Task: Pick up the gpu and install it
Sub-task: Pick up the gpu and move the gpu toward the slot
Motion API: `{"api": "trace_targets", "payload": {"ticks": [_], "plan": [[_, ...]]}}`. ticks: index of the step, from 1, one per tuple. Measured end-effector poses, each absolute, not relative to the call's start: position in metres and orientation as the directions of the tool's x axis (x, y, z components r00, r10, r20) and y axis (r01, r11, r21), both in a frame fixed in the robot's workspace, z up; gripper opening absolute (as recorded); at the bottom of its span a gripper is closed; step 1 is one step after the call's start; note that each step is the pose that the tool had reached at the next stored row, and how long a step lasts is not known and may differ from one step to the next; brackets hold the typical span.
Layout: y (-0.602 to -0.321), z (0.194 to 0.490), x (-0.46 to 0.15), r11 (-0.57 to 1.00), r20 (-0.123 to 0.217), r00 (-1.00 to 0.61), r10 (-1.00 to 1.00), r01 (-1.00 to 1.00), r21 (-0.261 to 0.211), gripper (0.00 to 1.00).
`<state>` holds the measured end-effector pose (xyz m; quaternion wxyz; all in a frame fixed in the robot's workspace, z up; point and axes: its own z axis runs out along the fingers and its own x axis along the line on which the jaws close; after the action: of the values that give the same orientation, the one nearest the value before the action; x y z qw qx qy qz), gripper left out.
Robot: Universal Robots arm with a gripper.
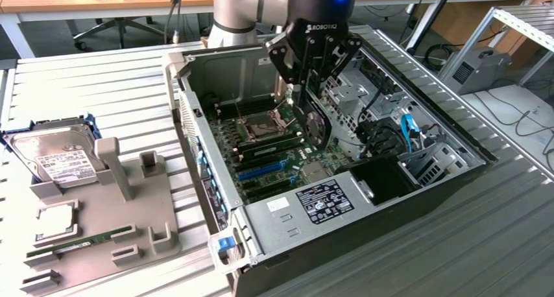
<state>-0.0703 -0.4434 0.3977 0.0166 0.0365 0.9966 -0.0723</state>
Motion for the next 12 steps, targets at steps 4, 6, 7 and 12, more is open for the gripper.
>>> {"api": "trace_targets", "payload": {"ticks": [4,6,7,12], "plan": [[-0.441,0.397,-0.066,0.986,-0.038,-0.997,0.07,0.075,-0.146,0.26],[-0.44,0.396,-0.063,0.986,-0.039,-0.997,0.07,0.075,-0.148,0.26],[-0.439,0.396,-0.062,0.986,-0.039,-0.997,0.07,0.075,-0.149,0.26],[-0.437,0.394,-0.054,0.985,-0.039,-0.997,0.07,0.075,-0.155,0.26]]}}
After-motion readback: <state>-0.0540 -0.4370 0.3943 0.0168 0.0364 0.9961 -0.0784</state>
